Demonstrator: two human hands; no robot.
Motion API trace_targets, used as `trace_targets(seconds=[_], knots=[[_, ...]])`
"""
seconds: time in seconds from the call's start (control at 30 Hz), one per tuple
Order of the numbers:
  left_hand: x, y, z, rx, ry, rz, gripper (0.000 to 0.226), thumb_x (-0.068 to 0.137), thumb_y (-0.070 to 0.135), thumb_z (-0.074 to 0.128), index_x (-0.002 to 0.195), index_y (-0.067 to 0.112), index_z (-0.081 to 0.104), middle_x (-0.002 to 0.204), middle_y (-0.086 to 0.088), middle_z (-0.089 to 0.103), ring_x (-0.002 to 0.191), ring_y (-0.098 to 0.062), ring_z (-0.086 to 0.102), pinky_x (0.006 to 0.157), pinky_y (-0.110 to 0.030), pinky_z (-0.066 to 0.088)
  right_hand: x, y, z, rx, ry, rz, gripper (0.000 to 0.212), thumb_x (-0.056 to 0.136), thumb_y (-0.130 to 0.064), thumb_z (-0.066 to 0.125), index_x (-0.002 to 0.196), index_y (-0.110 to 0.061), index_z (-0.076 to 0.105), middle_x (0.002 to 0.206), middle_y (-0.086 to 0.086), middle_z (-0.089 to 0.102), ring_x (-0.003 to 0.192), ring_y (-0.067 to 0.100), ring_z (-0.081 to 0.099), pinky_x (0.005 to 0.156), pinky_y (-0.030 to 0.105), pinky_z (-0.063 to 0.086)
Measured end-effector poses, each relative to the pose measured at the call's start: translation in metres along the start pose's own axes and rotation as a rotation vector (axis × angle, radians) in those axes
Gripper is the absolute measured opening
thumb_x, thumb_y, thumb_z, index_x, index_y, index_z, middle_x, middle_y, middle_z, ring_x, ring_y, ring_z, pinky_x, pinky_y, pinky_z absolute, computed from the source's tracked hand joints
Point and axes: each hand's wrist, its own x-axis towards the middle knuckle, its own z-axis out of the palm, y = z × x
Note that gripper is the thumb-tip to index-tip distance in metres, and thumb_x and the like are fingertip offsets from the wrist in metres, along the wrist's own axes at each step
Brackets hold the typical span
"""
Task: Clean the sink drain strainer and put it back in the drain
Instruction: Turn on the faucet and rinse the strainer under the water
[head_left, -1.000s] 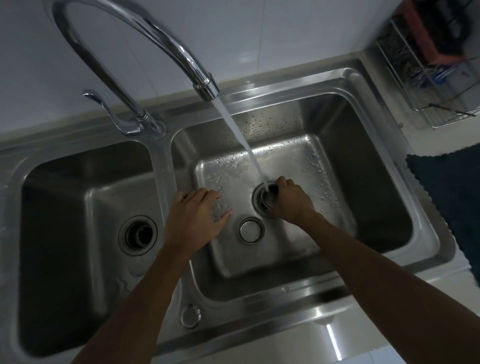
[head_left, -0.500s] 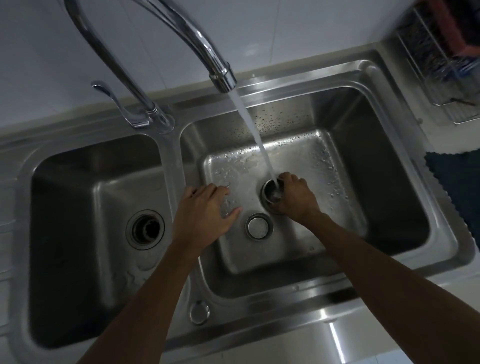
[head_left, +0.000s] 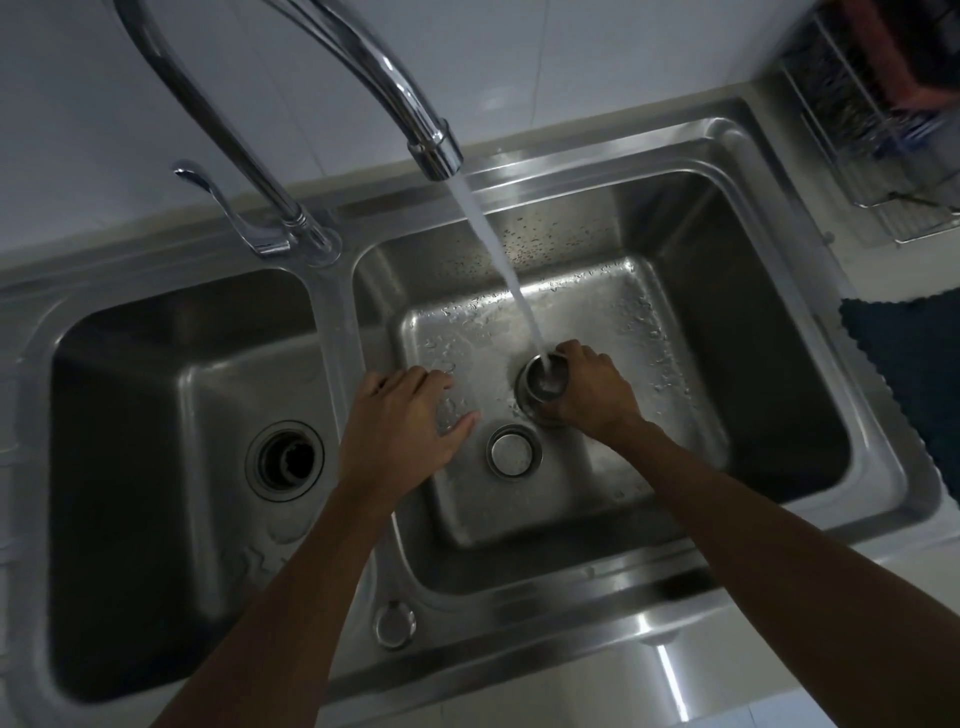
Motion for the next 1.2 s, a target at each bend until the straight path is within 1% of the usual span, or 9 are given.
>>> trace_targets(seconds=[0.1, 0.23, 0.4, 0.53, 0.67, 0.73, 0.8, 0.97, 1.2], knots=[[0.0, -0.001, 0.0, 0.004, 0.002, -0.001, 0.047, 0.09, 0.063, 0.065, 0.112, 0.022, 0.07, 0.102, 0.004, 0.074, 0.088, -0.018, 0.069, 0.087, -0.039, 0.044, 0.006, -0.001, -0.002, 0.016, 0.028, 0.013, 0.082, 0.074, -0.04, 0.087, 0.142, -0.015, 0.047, 0.135, 0.009, 0.058, 0.121, 0.034, 0.054, 0.094, 0.044, 0.052], [-0.001, 0.001, 0.0, 0.002, 0.001, -0.006, 0.047, 0.089, 0.062, 0.066, 0.112, 0.022, 0.071, 0.102, 0.004, 0.074, 0.09, -0.019, 0.069, 0.088, -0.04, 0.044, 0.003, -0.002, 0.008, 0.012, 0.012, -0.027, 0.084, 0.073, -0.049, 0.085, 0.141, -0.015, 0.047, 0.135, 0.01, 0.058, 0.119, 0.035, 0.055, 0.094, 0.046, 0.053], [0.0, -0.001, 0.0, 0.011, 0.003, -0.009, 0.047, 0.09, 0.063, 0.063, 0.112, 0.023, 0.071, 0.101, 0.005, 0.074, 0.09, -0.018, 0.07, 0.088, -0.04, 0.044, 0.011, 0.002, 0.015, 0.118, 0.067, 0.083, 0.079, 0.074, -0.048, 0.084, 0.137, -0.012, 0.052, 0.129, 0.009, 0.062, 0.116, 0.031, 0.058, 0.095, 0.041, 0.052], [0.0, 0.001, 0.0, 0.001, 0.005, -0.012, 0.045, 0.089, 0.063, 0.064, 0.11, 0.023, 0.071, 0.099, 0.005, 0.073, 0.088, -0.019, 0.07, 0.088, -0.041, 0.044, 0.011, -0.003, 0.02, 0.537, 0.057, 0.391, 0.08, 0.076, -0.057, 0.083, 0.135, -0.009, 0.057, 0.12, 0.002, 0.066, 0.102, 0.019, 0.063, 0.082, 0.031, 0.053], [-0.001, 0.001, -0.001, -0.008, -0.002, -0.012, 0.045, 0.089, 0.061, 0.066, 0.111, 0.022, 0.072, 0.1, 0.006, 0.073, 0.089, -0.019, 0.07, 0.089, -0.04, 0.044, 0.01, -0.004, 0.015, 1.395, -0.117, 0.769, 0.057, 0.084, -0.047, 0.078, 0.121, -0.005, 0.067, 0.107, 0.016, 0.07, 0.093, 0.027, 0.07, 0.066, 0.032, 0.061], [-0.001, 0.002, -0.002, -0.01, -0.002, -0.012, 0.044, 0.089, 0.06, 0.068, 0.11, 0.021, 0.072, 0.1, 0.005, 0.073, 0.089, -0.02, 0.07, 0.089, -0.04, 0.044, 0.008, -0.004, 0.011, 1.729, -0.197, 0.843, 0.054, 0.083, -0.044, 0.076, 0.121, -0.008, 0.066, 0.113, 0.018, 0.067, 0.098, 0.028, 0.067, 0.071, 0.032, 0.062], [0.0, 0.002, -0.003, -0.01, -0.001, -0.01, 0.043, 0.088, 0.058, 0.07, 0.109, 0.02, 0.072, 0.1, 0.004, 0.074, 0.089, -0.02, 0.07, 0.088, -0.041, 0.045, 0.007, -0.001, 0.01, 1.886, -0.215, 0.868, 0.057, 0.081, -0.044, 0.075, 0.12, -0.005, 0.067, 0.111, 0.019, 0.067, 0.094, 0.027, 0.068, 0.074, 0.033, 0.062], [-0.001, 0.002, -0.002, -0.008, 0.004, -0.006, 0.042, 0.088, 0.058, 0.072, 0.109, 0.021, 0.072, 0.1, 0.004, 0.074, 0.088, -0.019, 0.07, 0.089, -0.041, 0.046, 0.006, -0.002, 0.008, 1.956, -0.226, 0.878, 0.06, 0.083, -0.046, 0.073, 0.119, 0.002, 0.066, 0.112, 0.02, 0.066, 0.094, 0.027, 0.066, 0.08, 0.038, 0.059], [-0.001, 0.002, 0.0, -0.003, 0.036, 0.007, 0.042, 0.086, 0.059, 0.073, 0.106, 0.021, 0.072, 0.096, 0.005, 0.073, 0.083, -0.018, 0.07, 0.085, -0.039, 0.045, 0.002, -0.003, 0.004, 1.992, -0.209, 0.882, 0.056, 0.085, -0.043, 0.075, 0.118, 0.001, 0.065, 0.114, 0.021, 0.065, 0.099, 0.027, 0.065, 0.069, 0.035, 0.062]])
